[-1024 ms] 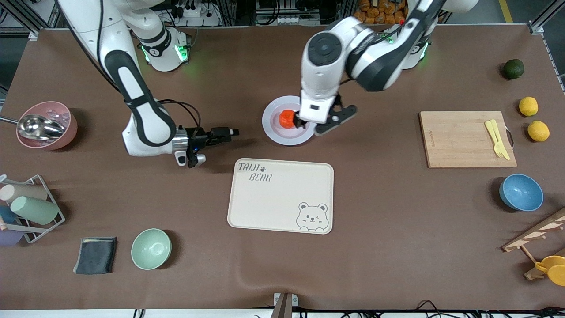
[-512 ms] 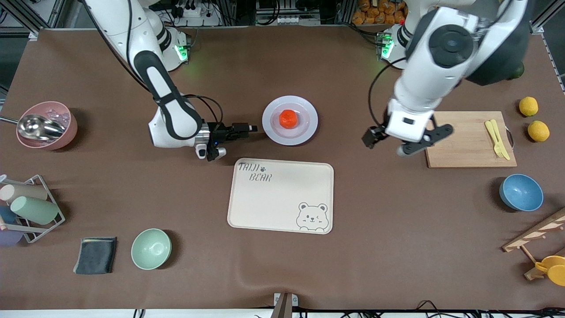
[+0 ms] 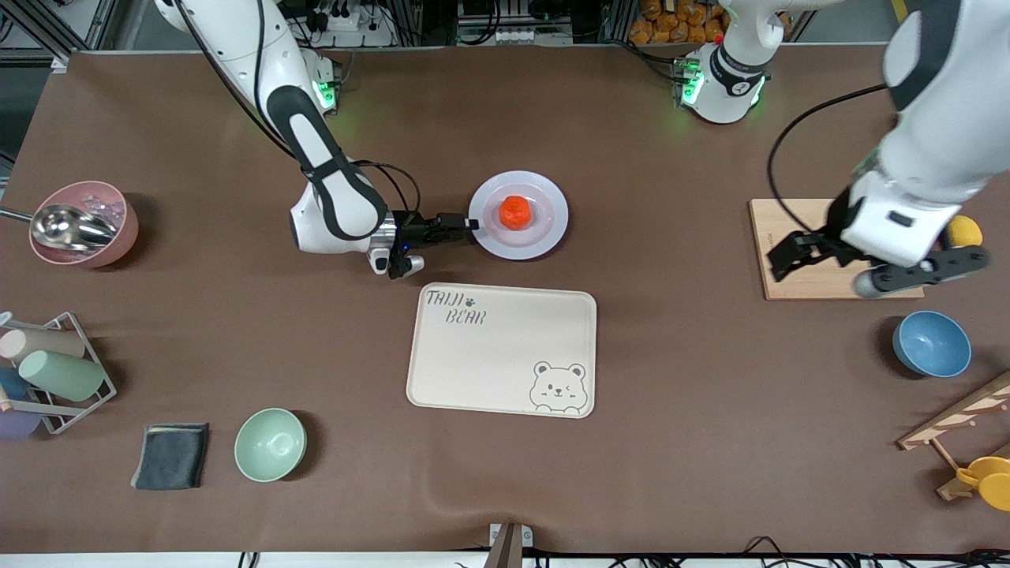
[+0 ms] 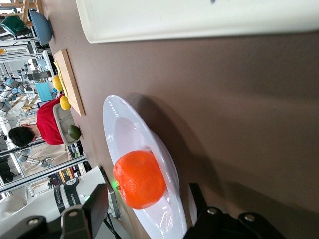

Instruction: Place orange and plate with both arms

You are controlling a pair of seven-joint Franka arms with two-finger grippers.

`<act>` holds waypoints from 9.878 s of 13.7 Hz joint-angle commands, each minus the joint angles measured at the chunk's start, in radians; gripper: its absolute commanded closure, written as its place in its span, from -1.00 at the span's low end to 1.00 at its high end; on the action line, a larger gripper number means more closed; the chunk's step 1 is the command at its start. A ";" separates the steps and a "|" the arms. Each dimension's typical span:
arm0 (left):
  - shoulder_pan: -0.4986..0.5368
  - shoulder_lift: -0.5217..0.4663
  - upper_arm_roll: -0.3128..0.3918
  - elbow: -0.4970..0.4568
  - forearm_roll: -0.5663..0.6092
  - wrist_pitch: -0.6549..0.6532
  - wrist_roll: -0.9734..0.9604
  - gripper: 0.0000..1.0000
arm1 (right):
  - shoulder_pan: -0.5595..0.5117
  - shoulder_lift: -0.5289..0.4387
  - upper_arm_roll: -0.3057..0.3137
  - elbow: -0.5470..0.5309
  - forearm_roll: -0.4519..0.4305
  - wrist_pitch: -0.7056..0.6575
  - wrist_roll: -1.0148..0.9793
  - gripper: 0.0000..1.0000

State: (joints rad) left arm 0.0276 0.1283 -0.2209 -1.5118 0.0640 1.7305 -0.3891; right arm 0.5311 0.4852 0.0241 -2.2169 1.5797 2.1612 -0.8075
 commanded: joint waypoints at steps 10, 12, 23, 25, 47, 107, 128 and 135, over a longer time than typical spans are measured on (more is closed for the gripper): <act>0.002 -0.145 0.198 -0.001 -0.088 -0.190 0.357 -1.00 | 0.102 0.019 -0.007 -0.007 0.135 0.069 -0.056 0.05; 0.000 -0.148 0.206 -0.001 -0.095 -0.187 0.357 -1.00 | 0.105 0.035 -0.007 -0.007 0.154 0.081 -0.079 0.06; -0.017 -0.190 0.196 -0.054 -0.089 -0.192 0.329 -1.00 | 0.124 -0.022 -0.004 -0.007 0.229 0.104 -0.083 1.00; -0.014 -0.194 0.195 -0.050 -0.089 -0.193 0.320 -1.00 | 0.122 -0.052 -0.003 -0.010 0.236 0.101 -0.050 1.00; -0.011 -0.197 0.187 -0.041 -0.096 -0.239 0.289 -1.00 | -0.083 0.188 -0.012 0.407 0.253 0.212 0.025 1.00; -0.014 -0.202 0.180 -0.025 -0.101 -0.247 0.312 -1.00 | -0.459 -0.100 -0.245 0.732 -1.261 -0.623 0.596 -1.00; -0.012 -0.194 0.179 0.022 -0.089 -0.284 0.328 -1.00 | -0.625 -0.478 0.029 0.743 -1.610 -0.703 0.597 -1.00; -0.009 -0.194 0.183 0.021 -0.085 -0.295 0.329 -1.00 | -0.631 -0.474 0.046 0.763 -1.609 -0.706 0.663 -1.00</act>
State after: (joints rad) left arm 0.0142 -0.0732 -0.0402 -1.5149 -0.0117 1.4620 -0.0639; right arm -0.0718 0.0228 0.0449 -1.4518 -0.0102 1.4480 -0.1602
